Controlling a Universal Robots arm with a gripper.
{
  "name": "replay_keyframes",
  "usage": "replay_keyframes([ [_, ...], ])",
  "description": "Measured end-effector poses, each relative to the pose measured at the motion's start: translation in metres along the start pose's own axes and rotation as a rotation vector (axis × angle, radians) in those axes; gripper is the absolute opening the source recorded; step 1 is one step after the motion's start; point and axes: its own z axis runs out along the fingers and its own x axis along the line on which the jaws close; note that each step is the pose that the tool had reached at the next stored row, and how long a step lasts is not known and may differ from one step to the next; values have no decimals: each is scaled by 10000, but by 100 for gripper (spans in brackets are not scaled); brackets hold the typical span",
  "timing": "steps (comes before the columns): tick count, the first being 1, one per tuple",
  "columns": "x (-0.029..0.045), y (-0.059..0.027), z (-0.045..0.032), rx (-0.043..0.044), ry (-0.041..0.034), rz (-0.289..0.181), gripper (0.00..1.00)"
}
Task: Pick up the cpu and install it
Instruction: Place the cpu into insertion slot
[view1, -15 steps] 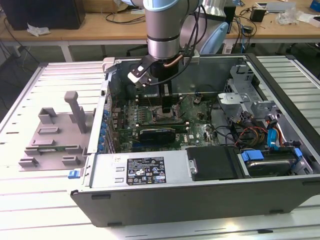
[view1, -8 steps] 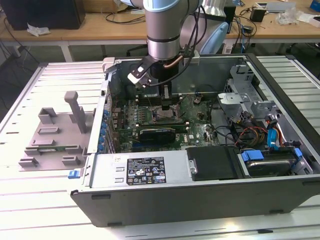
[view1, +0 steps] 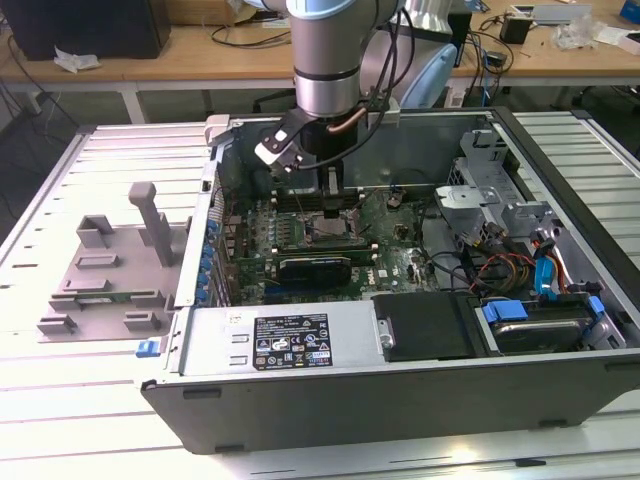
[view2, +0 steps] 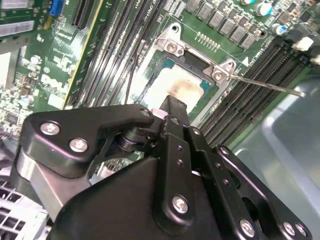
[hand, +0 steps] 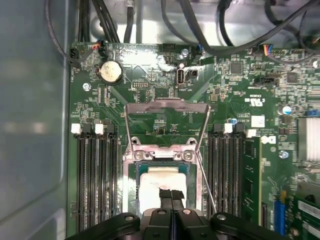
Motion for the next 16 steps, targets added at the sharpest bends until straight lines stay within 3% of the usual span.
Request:
replay_keyframes([
  [6, -10, 11, -247, 1, 0, 0, 11],
  [16, -10, 11, -255, 0, 0, -1, 11],
])
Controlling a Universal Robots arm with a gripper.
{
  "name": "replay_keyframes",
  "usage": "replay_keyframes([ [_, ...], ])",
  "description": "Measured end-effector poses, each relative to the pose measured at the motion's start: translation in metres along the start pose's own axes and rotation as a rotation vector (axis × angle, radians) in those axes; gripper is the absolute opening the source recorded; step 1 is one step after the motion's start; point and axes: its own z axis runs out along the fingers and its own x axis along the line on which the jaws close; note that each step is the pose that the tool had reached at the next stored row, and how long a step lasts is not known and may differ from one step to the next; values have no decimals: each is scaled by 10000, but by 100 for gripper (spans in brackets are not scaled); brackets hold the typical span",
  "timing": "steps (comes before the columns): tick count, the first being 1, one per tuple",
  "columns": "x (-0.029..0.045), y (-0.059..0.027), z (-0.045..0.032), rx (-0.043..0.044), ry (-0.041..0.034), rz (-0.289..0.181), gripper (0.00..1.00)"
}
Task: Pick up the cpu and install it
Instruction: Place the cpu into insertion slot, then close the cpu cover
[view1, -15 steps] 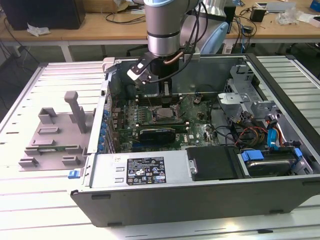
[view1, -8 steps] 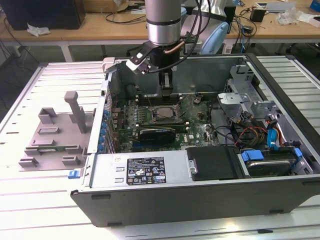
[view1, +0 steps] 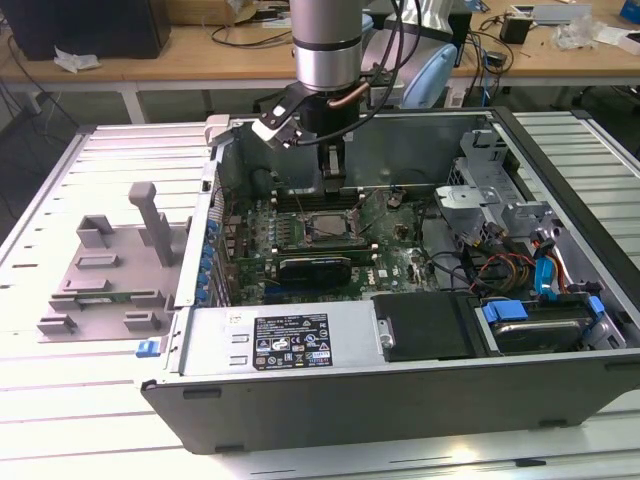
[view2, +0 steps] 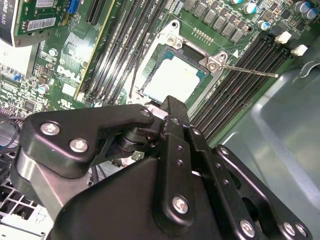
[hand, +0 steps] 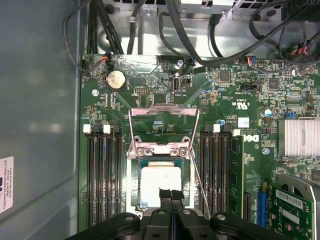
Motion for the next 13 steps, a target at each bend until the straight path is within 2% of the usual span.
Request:
replay_keyframes([
  [13, 0, 0, -4, 0, 0, 0, 11],
])
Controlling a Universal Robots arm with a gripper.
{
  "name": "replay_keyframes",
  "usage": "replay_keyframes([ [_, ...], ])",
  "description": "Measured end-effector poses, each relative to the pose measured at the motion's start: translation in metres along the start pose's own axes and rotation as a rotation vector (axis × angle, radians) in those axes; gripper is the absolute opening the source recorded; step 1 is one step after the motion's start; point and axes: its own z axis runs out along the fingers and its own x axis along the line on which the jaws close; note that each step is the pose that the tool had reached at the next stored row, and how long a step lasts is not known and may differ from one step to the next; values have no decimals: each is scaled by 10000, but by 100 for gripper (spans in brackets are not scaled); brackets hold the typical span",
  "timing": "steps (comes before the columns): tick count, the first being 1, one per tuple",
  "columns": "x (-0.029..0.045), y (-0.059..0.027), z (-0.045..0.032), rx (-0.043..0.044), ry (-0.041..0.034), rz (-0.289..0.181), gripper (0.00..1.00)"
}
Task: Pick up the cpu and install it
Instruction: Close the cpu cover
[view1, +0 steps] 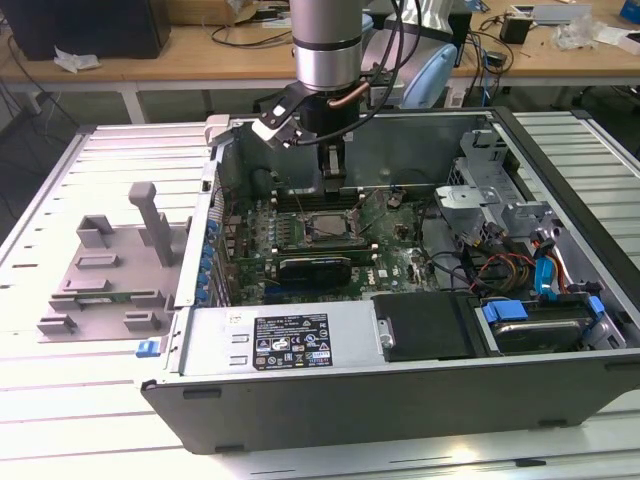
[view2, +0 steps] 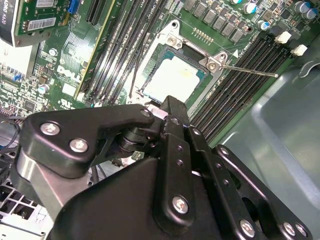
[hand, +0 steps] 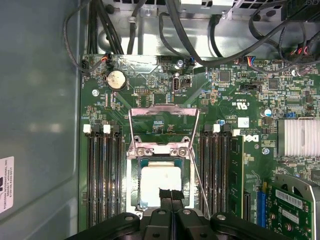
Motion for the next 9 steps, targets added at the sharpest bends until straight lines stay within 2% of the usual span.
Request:
replay_keyframes([
  [6, 0, 3, -2, 1, -1, -1, 11],
  [9, -1, 60, 1, 2, 0, 1, 11],
])
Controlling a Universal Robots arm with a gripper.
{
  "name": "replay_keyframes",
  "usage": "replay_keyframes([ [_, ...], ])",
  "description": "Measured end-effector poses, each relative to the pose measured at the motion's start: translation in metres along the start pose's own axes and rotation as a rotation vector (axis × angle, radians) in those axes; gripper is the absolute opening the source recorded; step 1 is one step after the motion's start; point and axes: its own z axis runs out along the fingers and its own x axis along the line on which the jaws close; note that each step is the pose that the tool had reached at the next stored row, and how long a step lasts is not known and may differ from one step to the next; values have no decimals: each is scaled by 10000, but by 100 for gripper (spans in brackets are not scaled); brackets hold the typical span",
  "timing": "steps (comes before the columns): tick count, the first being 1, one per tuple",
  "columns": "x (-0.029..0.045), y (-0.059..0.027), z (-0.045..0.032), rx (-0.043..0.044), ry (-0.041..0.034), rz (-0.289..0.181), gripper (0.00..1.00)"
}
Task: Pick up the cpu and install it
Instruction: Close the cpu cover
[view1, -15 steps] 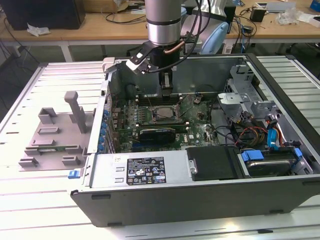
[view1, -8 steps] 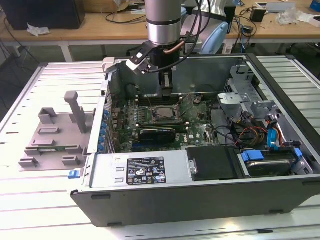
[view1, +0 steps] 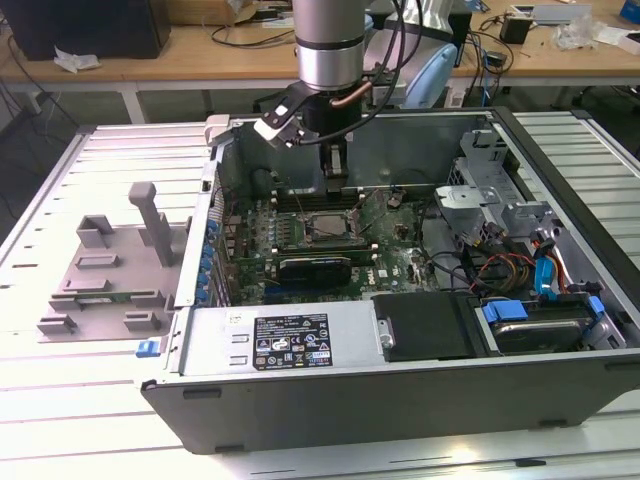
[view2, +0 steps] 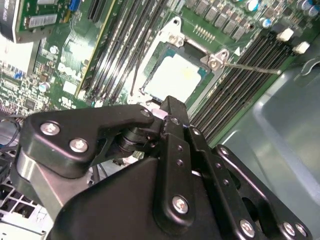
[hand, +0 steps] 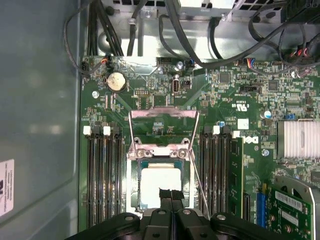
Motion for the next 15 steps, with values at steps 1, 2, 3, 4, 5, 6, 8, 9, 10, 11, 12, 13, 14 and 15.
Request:
replay_keyframes([
  [1, 0, 26, 1, 1, -1, -2, 11],
  [2, -1, 64, 3, 3, -1, -1, 11],
  [3, -1, 105, 4, 6, -1, 0, 11],
  [4, -1, 135, 6, 9, 0, -3, 11],
  [5, -2, 161, 7, 10, -1, -2, 11],
  [6, -2, 191, 8, 14, -1, -1, 11],
  [8, -3, 277, 12, 19, 0, -2, 11],
  [9, -4, 331, 15, 20, 0, -4, 11],
  [10, -4, 335, 11, 22, -2, -3, 11],
  [11, -4, 336, -9, 21, 0, -2, 11],
  [12, -5, 338, -43, 20, 1, -2, 11],
  [13, -7, 339, -75, 21, 0, -2, 11],
  [14, -8, 341, -109, 20, 0, -2, 11],
  [15, -10, 342, -148, 21, -1, -2, 11],
])
